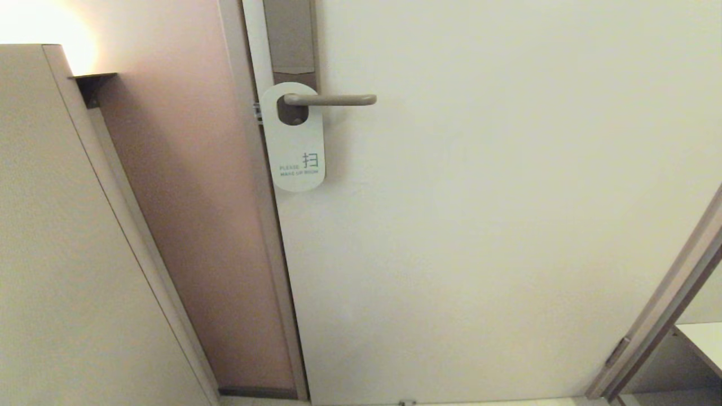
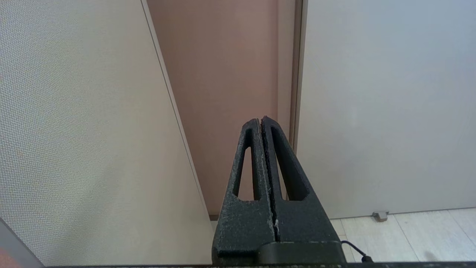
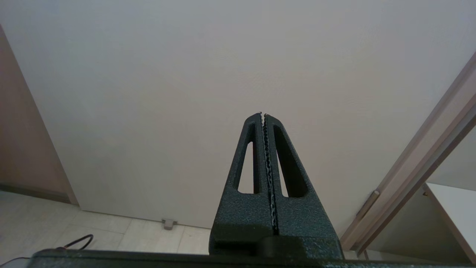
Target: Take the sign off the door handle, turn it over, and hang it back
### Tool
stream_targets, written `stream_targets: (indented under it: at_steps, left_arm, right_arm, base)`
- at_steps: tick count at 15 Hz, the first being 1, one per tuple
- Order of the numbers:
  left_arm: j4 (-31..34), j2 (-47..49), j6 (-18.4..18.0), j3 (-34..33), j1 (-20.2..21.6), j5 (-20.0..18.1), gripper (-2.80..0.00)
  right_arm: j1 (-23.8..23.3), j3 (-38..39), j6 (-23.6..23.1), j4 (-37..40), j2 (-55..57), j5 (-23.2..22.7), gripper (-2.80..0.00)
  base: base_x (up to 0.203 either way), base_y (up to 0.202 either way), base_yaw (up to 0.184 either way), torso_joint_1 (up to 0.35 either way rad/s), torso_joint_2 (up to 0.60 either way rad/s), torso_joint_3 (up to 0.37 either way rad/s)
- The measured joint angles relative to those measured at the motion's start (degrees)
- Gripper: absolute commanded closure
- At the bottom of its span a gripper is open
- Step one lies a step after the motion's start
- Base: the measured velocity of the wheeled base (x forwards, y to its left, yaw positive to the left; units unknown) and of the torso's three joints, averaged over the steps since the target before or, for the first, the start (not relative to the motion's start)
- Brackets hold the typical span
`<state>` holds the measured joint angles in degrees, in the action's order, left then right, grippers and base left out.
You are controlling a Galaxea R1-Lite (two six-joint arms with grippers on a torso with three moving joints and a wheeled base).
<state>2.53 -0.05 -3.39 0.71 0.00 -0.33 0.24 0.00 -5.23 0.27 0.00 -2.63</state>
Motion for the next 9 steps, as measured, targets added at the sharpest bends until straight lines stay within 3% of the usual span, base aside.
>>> stream_targets:
  at_steps: [9]
  left_arm:
    - [0.0,0.0,0.0,0.0,0.0,0.0,0.00]
  right_arm:
    - [0.0,0.0,0.0,0.0,0.0,0.0,0.00]
  base:
    - [0.000,0.000,0.000,0.000,0.00,0.000]
